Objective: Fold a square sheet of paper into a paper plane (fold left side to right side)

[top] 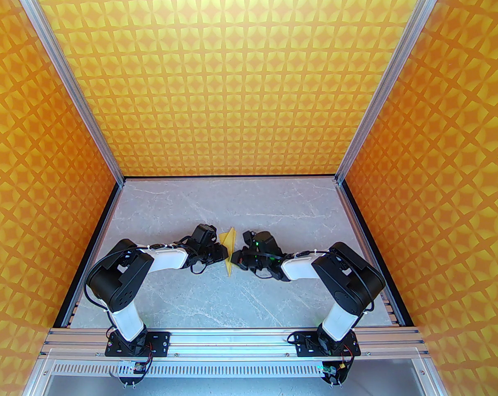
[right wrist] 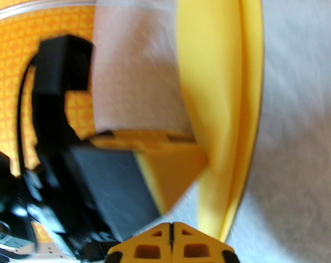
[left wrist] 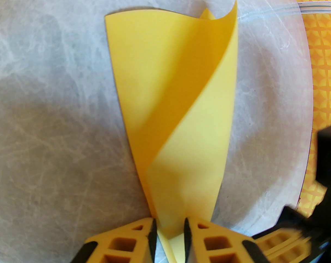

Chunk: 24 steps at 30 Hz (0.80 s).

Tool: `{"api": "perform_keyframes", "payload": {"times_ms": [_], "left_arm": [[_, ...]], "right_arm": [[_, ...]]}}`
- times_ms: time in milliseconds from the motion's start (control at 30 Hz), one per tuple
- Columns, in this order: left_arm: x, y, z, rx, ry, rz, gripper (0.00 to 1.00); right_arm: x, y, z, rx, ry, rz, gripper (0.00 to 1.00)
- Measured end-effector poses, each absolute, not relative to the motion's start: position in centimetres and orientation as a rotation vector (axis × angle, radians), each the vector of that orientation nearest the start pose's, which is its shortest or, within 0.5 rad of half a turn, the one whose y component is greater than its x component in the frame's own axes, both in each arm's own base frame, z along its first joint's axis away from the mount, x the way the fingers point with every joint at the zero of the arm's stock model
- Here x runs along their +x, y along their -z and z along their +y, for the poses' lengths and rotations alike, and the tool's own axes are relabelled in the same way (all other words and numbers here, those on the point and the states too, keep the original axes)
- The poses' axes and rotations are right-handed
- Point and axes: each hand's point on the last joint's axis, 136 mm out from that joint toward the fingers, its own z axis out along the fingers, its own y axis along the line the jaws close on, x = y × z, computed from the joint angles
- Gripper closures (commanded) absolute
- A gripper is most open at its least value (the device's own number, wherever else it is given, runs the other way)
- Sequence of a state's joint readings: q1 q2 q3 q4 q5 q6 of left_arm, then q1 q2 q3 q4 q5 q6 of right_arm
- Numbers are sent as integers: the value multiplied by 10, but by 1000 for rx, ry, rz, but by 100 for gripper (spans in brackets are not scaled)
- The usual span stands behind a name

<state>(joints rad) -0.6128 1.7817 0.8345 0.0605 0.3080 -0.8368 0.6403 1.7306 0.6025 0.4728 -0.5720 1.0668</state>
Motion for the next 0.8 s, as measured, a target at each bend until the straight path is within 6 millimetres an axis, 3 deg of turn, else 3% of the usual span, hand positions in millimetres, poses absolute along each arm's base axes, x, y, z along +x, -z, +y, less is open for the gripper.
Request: {"api": "perform_keyframes", "payload": {"times_ms": [233, 800], "left_arm": [[311, -23, -283, -151, 943, 2672, 74], [311, -23, -283, -152, 942, 2675, 74]], "right_arm": [[248, -35, 306, 181, -1435, 2624, 99], [250, -32, 310, 186, -1453, 2623, 99]]}}
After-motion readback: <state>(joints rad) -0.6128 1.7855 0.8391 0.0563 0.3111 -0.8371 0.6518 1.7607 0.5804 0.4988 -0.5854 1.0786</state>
